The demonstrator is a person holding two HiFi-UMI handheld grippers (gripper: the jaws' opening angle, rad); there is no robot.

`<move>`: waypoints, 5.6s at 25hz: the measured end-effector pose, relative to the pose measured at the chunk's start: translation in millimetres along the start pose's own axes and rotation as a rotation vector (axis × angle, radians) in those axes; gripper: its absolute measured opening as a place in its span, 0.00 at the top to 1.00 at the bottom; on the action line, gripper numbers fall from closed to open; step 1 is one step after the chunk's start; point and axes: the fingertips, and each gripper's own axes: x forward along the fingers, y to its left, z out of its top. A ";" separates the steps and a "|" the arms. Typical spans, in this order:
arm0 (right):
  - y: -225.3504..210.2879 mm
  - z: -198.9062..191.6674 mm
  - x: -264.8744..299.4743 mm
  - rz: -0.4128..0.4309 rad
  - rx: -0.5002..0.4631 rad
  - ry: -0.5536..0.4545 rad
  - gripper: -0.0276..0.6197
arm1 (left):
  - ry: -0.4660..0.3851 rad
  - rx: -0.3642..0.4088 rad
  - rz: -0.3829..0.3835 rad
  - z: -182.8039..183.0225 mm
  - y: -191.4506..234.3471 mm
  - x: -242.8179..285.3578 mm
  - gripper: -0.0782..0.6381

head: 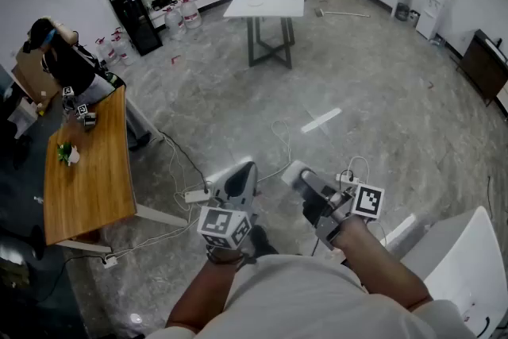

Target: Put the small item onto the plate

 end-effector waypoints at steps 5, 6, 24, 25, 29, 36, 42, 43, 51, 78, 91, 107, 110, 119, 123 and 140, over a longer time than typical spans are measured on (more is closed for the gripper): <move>-4.3 -0.3 1.5 -0.011 0.000 0.000 0.80 | -0.001 -0.002 0.007 -0.5 5.3 0.1 0.88; -5.7 0.1 1.5 -0.017 0.004 -0.004 0.80 | 0.000 -0.004 0.006 -1.5 6.2 0.7 0.88; -39.0 38.9 142.3 -0.037 0.003 -0.024 0.80 | -0.006 -0.004 -0.002 18.4 141.2 60.4 0.88; -40.3 41.2 158.3 -0.035 -0.002 -0.026 0.80 | -0.007 -0.003 -0.007 22.1 155.4 65.5 0.88; -43.0 51.3 214.5 -0.029 -0.016 -0.048 0.80 | -0.010 0.002 -0.040 38.4 204.7 85.7 0.88; -59.8 68.0 272.8 -0.038 -0.019 -0.078 0.80 | -0.007 0.005 -0.089 47.7 259.4 117.9 0.88; -78.1 90.0 305.1 -0.054 0.002 -0.075 0.80 | 0.004 0.001 -0.082 44.3 293.2 145.0 0.88; -82.3 96.5 311.7 -0.055 0.004 -0.071 0.80 | 0.008 -0.001 -0.076 42.6 299.2 151.9 0.88; -122.7 177.5 373.7 -0.047 0.026 -0.017 0.80 | 0.033 -0.013 -0.009 32.1 349.4 235.8 0.88; -216.7 544.2 495.9 -0.056 0.033 -0.044 0.80 | 0.009 -0.060 0.011 43.0 443.9 626.5 0.88; -265.1 677.3 697.2 -0.078 0.022 -0.112 0.80 | 0.022 -0.077 -0.102 82.9 613.0 806.9 0.88; -305.6 785.0 858.4 -0.040 0.009 -0.122 0.80 | 0.011 -0.065 -0.125 109.0 745.1 940.9 0.88; -323.6 820.2 890.6 -0.030 0.009 -0.088 0.80 | -0.005 -0.067 -0.083 110.6 771.5 977.7 0.88; -359.8 972.9 970.2 -0.010 0.023 0.020 0.80 | -0.026 -0.075 -0.002 124.9 815.9 1139.6 0.88; -373.9 1041.4 988.6 -0.021 0.028 0.068 0.80 | -0.039 -0.084 0.032 129.5 825.0 1209.6 0.88; -453.2 1192.7 1118.2 -0.068 0.038 0.123 0.80 | -0.029 -0.100 0.074 114.8 945.9 1402.1 0.88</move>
